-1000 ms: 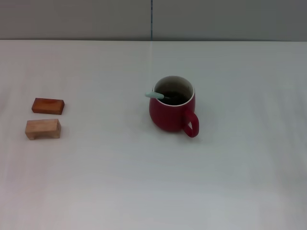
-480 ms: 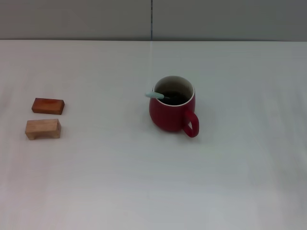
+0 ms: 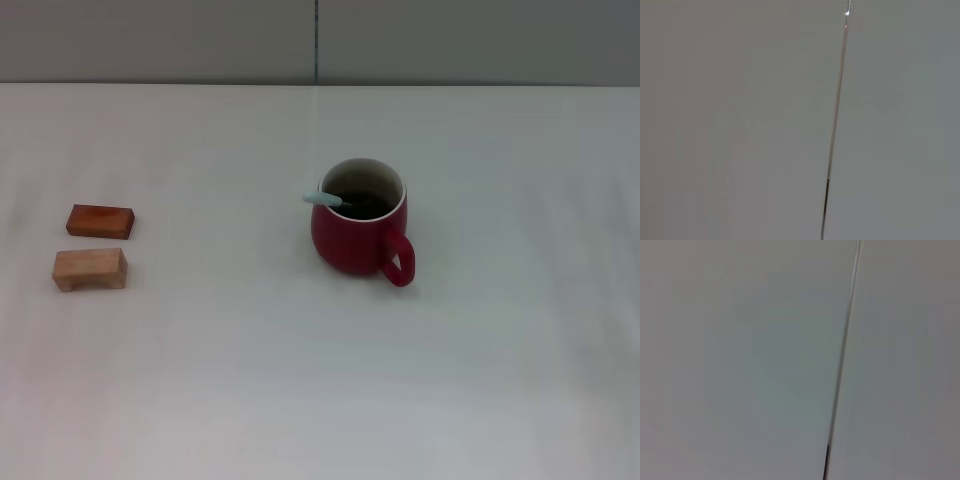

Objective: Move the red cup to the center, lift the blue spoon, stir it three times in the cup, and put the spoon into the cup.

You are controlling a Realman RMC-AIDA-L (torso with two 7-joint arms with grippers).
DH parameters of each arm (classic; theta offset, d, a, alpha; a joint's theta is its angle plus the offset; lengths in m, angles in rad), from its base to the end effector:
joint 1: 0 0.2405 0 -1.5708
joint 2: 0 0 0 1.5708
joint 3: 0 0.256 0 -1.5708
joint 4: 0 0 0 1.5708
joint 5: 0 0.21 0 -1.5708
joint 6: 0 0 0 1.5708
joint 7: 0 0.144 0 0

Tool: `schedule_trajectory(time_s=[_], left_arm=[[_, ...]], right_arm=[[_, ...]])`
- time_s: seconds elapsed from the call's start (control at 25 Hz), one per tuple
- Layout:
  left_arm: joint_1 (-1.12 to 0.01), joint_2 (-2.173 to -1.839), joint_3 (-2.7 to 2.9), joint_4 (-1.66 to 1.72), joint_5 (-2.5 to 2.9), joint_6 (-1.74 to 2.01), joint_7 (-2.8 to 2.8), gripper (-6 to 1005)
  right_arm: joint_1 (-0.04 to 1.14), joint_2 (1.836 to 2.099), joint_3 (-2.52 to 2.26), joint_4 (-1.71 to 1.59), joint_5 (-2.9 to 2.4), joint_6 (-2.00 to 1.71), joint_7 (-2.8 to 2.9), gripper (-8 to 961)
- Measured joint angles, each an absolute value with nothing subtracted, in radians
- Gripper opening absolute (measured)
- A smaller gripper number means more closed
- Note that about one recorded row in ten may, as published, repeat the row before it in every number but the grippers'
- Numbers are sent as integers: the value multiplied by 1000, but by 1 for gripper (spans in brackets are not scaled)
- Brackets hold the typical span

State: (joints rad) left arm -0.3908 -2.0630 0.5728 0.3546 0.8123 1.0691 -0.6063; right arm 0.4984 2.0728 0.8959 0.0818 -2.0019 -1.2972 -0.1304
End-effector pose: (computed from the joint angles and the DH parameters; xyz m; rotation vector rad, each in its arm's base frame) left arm -0.3751 0.3424 0.0984 -1.3580 -0.6168 -0.7601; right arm 0.3387 0.3433 0.0437 -1.2926 0.3281 0.5283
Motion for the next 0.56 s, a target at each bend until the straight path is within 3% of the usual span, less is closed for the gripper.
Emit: schedule_trajectory(time_s=[0.56], left_arm=[[-420, -2060, 570, 343, 813, 1069, -571, 844]], right_arm=[[499, 2074, 917, 82, -2002, -1291, -126, 657]])
